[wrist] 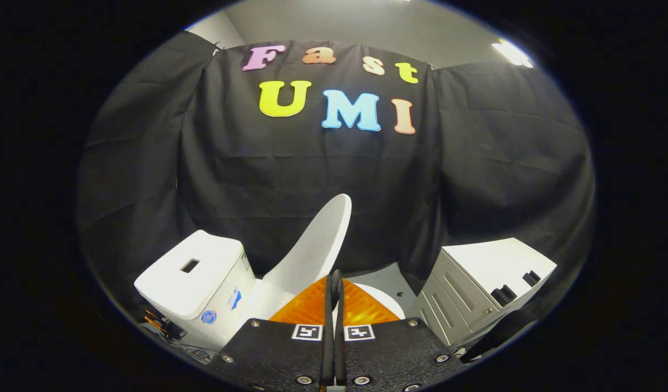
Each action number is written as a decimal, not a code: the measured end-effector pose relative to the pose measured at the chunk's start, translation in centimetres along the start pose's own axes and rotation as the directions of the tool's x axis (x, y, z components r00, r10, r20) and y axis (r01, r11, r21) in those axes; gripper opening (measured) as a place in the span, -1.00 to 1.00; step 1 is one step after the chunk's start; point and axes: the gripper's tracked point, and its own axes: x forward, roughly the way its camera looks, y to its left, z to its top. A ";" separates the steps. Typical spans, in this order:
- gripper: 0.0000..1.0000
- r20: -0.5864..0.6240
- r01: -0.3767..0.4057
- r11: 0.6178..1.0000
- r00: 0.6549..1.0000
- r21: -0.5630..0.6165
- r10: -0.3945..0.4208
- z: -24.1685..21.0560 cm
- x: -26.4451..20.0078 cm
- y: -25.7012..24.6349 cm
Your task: Open the toilet lid.
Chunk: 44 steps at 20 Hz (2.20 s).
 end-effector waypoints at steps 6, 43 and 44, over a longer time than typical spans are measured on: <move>-1.00 0.028 -0.026 0.997 0.999 -0.066 0.028 1.9 -0.9 4.0; -0.95 0.110 -0.300 0.953 0.947 -0.042 0.303 4.5 -3.2 22.3; -0.95 0.113 -0.299 0.953 0.947 -0.047 0.302 4.5 -3.1 22.6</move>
